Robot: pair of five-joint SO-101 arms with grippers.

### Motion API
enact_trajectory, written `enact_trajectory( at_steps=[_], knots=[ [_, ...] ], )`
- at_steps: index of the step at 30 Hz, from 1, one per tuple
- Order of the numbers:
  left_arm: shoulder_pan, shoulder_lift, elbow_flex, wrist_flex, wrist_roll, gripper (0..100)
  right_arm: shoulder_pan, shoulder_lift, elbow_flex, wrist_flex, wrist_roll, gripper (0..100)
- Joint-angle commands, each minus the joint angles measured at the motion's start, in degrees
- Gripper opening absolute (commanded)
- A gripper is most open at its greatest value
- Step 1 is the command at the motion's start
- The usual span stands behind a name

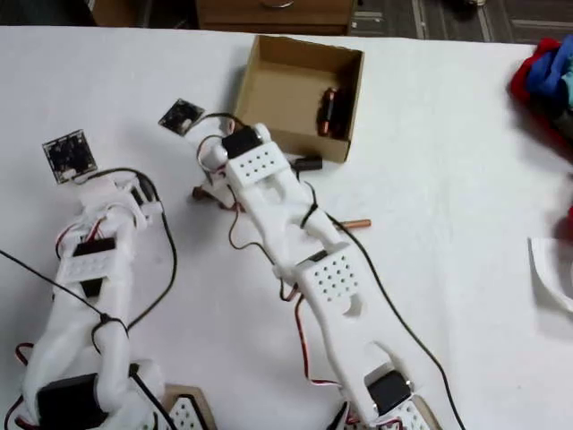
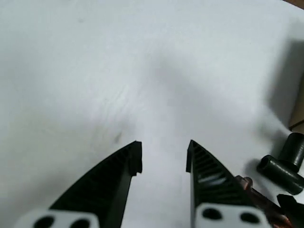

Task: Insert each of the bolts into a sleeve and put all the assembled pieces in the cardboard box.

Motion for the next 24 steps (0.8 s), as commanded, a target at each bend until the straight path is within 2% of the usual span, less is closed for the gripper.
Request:
enact_trajectory(
  at_steps=[1, 4, 10, 12, 15, 17, 24],
  knots=[
    [-3.69, -0.88, -1.8, -0.7, 3.69, 18, -1.71, -3.03, -0.44, -3.21, -0.35, 24.3],
    [-6.59, -0.79, -2.07, -0.7, 7.56, 18, -1.63, -1.63, -0.7, -6.11, 0.0, 24.3],
    [-7.03, -0.79, -2.15, -0.7, 7.91, 18, -2.42, 2.07, -0.7, -7.08, 0.0, 23.1],
    [-7.03, -0.79, -2.15, -0.79, 7.91, 18, -2.42, 2.42, -0.79, -6.99, 0.0, 17.0],
    [-7.03, -0.79, -2.15, -0.79, 7.91, 18, -2.33, 2.07, -0.79, -6.81, -0.09, 1.0],
    [-7.03, -0.79, -2.15, -0.79, 7.91, 18, -2.15, 2.07, -0.79, -5.67, 0.0, 3.8],
    [-7.03, -0.79, -2.15, -0.79, 7.91, 18, -1.19, 0.22, -2.11, 4.18, 0.0, 2.0]
  ],
)
